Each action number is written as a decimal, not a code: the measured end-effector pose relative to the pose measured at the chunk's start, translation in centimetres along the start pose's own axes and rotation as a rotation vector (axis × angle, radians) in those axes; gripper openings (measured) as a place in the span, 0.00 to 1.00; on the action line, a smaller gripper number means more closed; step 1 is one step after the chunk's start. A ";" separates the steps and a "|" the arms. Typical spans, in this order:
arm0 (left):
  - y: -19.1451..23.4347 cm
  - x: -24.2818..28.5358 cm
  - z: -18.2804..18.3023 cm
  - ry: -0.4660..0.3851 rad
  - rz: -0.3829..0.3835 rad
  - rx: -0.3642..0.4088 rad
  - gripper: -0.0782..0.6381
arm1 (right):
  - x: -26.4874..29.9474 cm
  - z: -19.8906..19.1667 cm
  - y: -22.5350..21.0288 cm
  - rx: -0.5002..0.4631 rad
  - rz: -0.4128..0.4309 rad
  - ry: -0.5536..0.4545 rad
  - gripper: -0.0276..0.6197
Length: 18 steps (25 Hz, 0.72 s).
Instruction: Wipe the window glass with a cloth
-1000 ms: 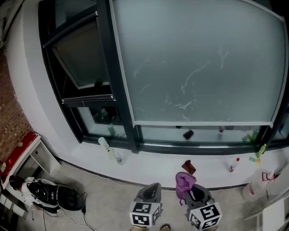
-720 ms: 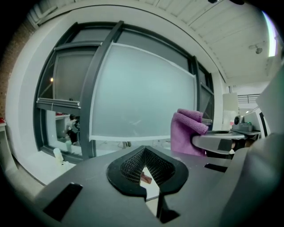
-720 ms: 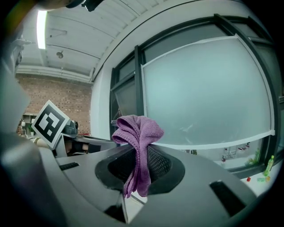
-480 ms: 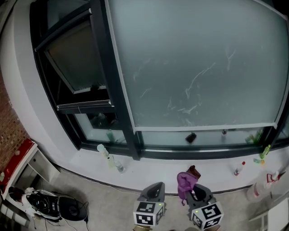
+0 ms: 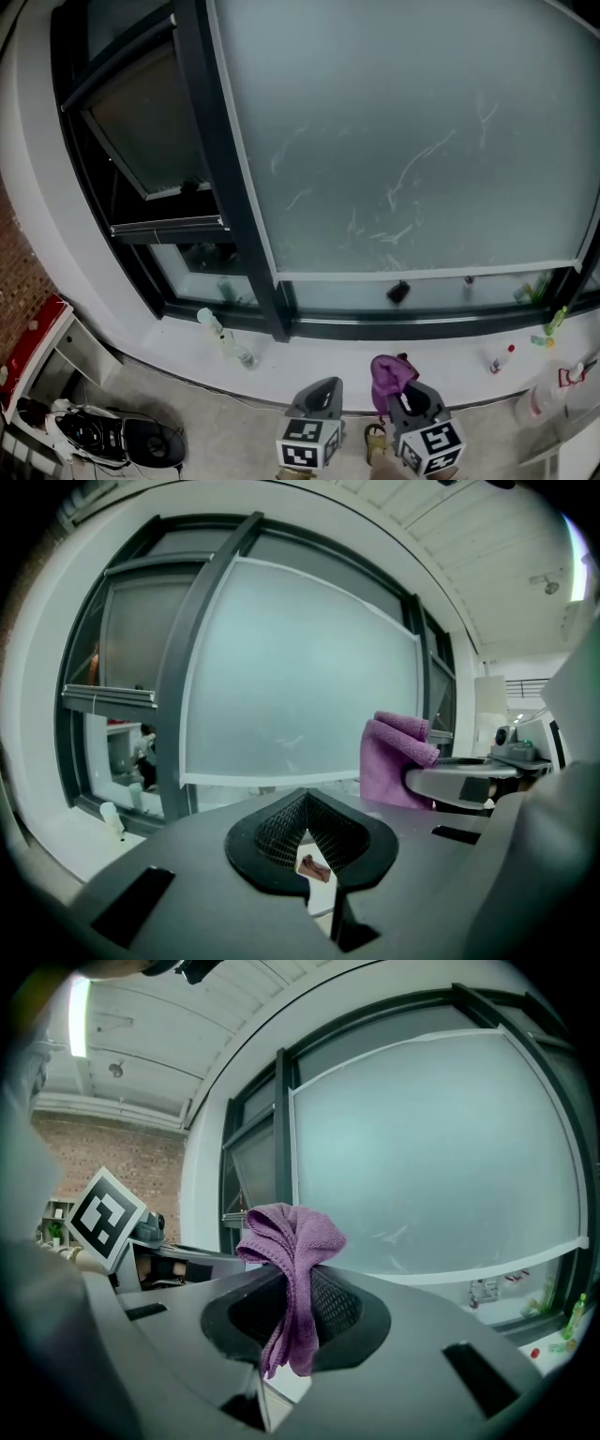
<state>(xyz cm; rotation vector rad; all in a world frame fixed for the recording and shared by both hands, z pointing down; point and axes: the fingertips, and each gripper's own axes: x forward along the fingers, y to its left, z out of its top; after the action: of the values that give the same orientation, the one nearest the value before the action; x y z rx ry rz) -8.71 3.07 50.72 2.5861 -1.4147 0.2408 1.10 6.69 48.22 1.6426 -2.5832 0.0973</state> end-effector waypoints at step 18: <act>6.4 15.3 6.3 -0.009 0.045 0.003 0.12 | 14.6 3.9 -11.1 -0.028 0.037 -0.010 0.13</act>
<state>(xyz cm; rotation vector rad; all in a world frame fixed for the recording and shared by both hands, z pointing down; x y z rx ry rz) -5.62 -14.30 48.60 2.5635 -1.4785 0.2380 4.84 -11.50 45.90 1.5911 -2.6101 0.0552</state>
